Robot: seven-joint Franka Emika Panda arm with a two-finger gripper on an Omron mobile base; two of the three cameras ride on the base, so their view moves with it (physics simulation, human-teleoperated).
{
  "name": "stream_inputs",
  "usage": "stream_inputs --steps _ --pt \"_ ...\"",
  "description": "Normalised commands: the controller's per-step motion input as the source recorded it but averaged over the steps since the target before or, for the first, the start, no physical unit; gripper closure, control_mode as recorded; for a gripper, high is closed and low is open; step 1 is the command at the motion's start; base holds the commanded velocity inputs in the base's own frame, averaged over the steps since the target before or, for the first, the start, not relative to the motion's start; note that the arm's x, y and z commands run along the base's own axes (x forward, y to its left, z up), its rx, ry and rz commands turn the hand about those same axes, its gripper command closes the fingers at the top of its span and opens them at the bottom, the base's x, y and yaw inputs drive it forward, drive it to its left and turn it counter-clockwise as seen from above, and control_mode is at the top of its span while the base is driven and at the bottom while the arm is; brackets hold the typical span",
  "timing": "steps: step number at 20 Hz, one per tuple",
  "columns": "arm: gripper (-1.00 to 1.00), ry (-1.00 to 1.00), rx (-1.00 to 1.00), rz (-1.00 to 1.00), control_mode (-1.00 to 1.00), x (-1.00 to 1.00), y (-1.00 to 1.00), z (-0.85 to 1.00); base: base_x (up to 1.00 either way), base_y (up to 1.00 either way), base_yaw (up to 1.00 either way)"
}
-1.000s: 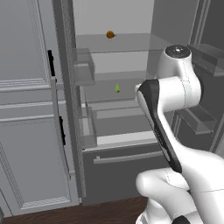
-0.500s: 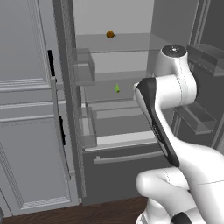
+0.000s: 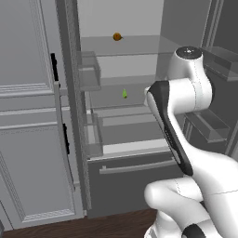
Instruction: Grab a lemon wedge from the fridge and one ice cube from the ice bowl, and put them in the glass of lemonade.
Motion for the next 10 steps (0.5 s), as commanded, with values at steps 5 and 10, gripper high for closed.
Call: stream_inputs --steps 5,10 --pt "-1.00 0.00 0.00 0.00 -1.00 0.01 0.00 0.00 0.00 0.00 0.00" --pt "-1.00 0.00 0.00 0.00 -1.00 0.09 0.00 0.00 0.00 0.00 0.00"
